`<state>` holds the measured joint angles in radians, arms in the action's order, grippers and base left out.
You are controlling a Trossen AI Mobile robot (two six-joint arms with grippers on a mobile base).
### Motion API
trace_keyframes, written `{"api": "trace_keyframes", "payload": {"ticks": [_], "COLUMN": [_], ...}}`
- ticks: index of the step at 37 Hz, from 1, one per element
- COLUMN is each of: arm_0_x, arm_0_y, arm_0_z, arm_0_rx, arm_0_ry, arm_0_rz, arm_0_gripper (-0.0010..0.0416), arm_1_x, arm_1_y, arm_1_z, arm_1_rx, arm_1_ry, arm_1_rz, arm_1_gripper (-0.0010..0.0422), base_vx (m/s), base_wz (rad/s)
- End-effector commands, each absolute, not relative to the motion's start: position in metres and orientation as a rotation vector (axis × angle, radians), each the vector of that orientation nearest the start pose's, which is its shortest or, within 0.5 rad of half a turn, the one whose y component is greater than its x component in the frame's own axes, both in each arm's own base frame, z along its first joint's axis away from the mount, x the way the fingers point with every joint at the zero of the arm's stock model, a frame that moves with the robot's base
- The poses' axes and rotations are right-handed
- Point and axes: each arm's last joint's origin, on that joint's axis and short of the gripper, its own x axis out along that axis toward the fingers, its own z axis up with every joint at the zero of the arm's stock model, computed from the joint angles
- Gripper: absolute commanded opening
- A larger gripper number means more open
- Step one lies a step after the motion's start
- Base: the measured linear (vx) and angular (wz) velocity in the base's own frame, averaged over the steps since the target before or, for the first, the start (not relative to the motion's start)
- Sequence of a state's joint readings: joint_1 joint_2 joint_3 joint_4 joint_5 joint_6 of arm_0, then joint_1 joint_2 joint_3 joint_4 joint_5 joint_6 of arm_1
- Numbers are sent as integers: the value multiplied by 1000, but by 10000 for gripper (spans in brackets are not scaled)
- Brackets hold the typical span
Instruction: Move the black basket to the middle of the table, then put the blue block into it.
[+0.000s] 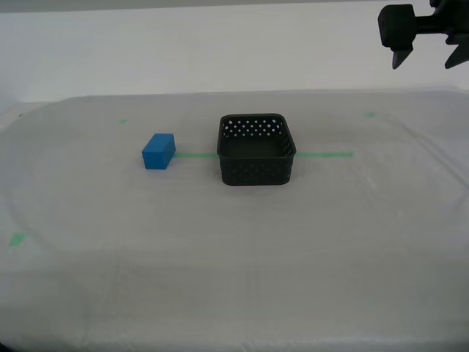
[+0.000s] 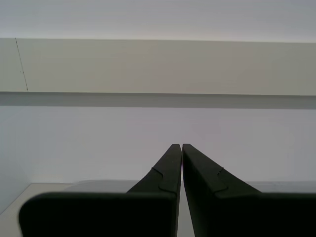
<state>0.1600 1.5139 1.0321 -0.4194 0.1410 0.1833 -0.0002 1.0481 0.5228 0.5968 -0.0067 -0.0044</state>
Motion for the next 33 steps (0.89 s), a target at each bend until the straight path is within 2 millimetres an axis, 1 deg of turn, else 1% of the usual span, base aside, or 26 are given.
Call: {"api": "trace_keyframes", "payload": {"ticks": [1,33], "arm_0_x": [307,307], "arm_0_y": [45,45], "arm_0_z": [232,232], "arm_0_rx": [41,40], "arm_0_ry": [885,887], "arm_0_rz": [-62,-61], "arm_0_gripper": [400,399], "arm_1_x": [227,227], "arm_1_y": [0,0], "arm_1_z": [269,269], "arm_1_rx": [-3,-3], "arm_1_ry": [-76,-76], "arm_1_rz": [7,7], "arm_1_gripper": [0,0], "base_vx": [0,0], "base_wz": [0,0]}}
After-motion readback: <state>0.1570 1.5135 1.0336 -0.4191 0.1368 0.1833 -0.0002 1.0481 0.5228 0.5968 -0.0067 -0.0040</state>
